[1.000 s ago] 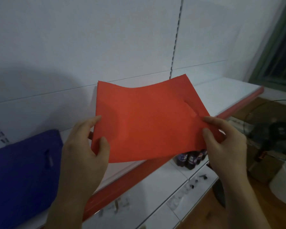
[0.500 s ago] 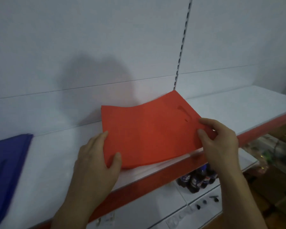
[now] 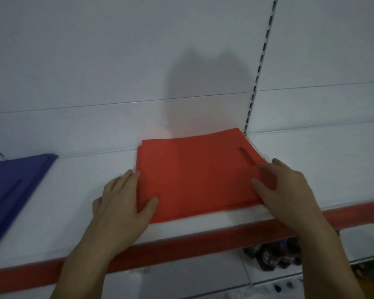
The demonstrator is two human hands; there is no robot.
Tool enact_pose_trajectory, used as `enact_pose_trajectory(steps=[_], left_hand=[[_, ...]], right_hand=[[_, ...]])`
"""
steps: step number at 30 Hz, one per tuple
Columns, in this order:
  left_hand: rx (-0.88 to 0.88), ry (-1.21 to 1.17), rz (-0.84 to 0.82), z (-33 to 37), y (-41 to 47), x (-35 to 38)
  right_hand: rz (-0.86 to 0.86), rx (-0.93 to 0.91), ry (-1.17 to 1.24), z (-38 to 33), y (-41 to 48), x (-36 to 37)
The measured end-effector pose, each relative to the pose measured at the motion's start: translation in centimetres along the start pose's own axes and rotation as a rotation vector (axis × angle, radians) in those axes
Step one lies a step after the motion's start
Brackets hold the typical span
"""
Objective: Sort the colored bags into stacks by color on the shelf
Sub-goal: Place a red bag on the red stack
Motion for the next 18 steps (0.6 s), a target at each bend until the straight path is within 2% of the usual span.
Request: enact_pose_trajectory(steps=[3, 9, 18], left_hand=[[-0.019, 0.000, 0.062, -0.8, -0.4, -1.7], [-0.074, 0.020, 0.200, -5.6, -3.3, -6.2], [-0.163, 0.079, 0.369, -21.0, -12.8, -14.5]], right_hand=[[0.016, -0.007, -0.111, -1.3, 0.2, -0.2], [-0.077, -0.321, -0.072, -10.5, -1.0, 2.6], [-0.337, -0.646, 0.016, -28.2, -11.6, 12.8]])
Point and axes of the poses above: each hand's wrist, its own y-axis towards the middle knuckle, its own x-axis out of the palm, z = x × y, the point moved 6 cm from there along y, towards the middle knuckle, and after that the axes turned 4 degrees about x, right-handed, at the moved point
